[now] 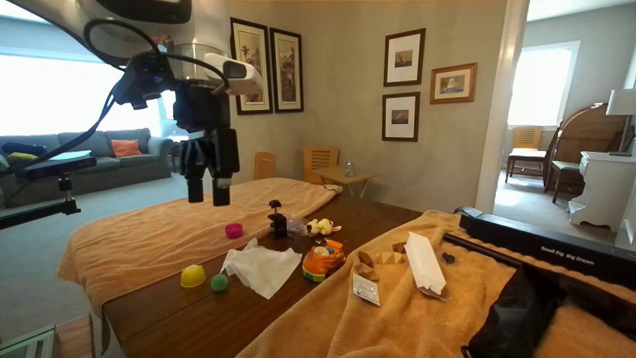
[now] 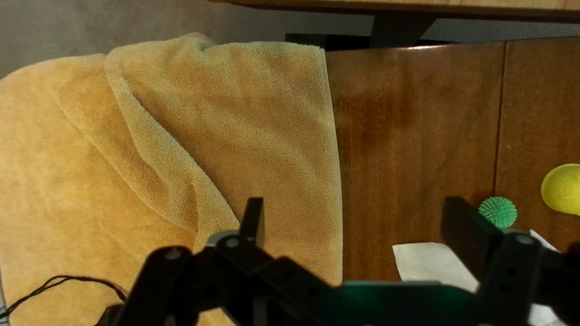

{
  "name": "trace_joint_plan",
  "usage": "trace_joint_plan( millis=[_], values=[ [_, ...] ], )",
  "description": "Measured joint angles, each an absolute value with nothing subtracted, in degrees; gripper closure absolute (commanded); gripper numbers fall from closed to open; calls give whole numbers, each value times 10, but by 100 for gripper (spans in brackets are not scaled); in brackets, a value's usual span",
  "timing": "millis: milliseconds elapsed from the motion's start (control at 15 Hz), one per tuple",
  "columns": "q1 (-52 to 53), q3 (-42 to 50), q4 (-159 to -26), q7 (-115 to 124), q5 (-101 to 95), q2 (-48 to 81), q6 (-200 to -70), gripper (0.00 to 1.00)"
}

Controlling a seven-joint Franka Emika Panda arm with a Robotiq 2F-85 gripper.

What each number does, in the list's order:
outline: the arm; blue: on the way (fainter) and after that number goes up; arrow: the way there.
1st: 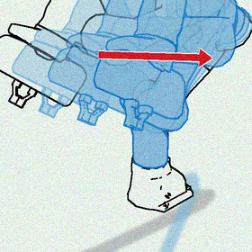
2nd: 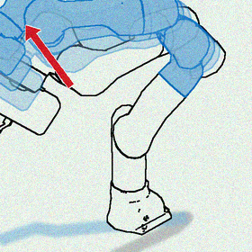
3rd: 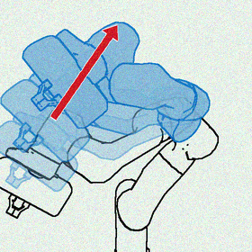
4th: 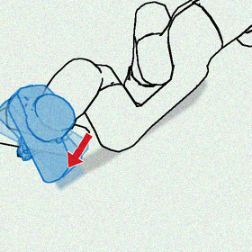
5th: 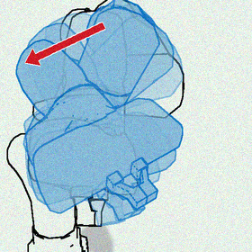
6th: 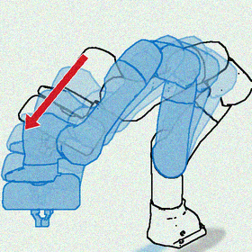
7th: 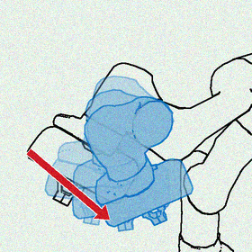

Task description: Touch the yellow toy

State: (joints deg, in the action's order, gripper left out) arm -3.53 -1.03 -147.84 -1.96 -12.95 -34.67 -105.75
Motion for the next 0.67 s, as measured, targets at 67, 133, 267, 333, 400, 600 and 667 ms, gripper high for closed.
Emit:
trace_joint_plan(
  millis=[67, 133, 267, 333, 400, 600, 667],
  values=[
    [-35, -10, -1478, -20, -129, -347, -1057, 0],
    [-35, -10, -1478, -20, -129, -347, -1057, 0],
    [-35, -10, -1478, -20, -129, -347, -1057, 0],
    [-32, -8, -1478, -24, -129, -347, -1058, 0],
    [-27, -4, -1478, -39, -129, -347, -1062, 0],
    [-8, 21, -1477, -105, -127, -346, -1108, 0],
    [-2, 32, -1476, -129, -126, -345, -1126, 0]
  ],
)
